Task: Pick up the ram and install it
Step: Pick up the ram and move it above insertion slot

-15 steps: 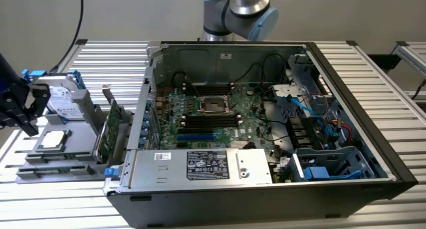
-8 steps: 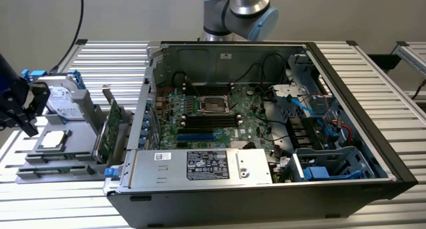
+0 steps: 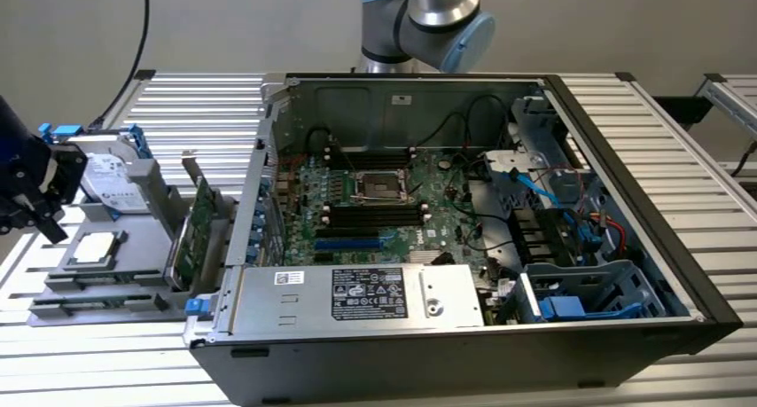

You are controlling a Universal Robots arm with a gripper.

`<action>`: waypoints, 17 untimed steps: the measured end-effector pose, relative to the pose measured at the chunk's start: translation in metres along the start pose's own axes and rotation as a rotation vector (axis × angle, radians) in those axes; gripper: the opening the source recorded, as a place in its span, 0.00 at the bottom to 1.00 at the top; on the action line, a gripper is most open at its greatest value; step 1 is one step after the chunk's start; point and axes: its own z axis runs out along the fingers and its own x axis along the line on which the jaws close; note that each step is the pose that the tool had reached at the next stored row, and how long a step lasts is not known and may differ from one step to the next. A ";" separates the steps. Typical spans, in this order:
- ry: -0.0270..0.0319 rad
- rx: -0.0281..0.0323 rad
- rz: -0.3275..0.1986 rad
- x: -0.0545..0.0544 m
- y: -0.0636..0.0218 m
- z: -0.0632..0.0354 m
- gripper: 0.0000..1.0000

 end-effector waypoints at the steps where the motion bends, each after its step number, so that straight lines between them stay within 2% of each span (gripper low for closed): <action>1: 0.0010 0.0002 -0.017 0.000 0.0000 0.0000 0.11; 17: 0.0178 0.0027 -0.308 0.000 -0.0001 0.0003 0.11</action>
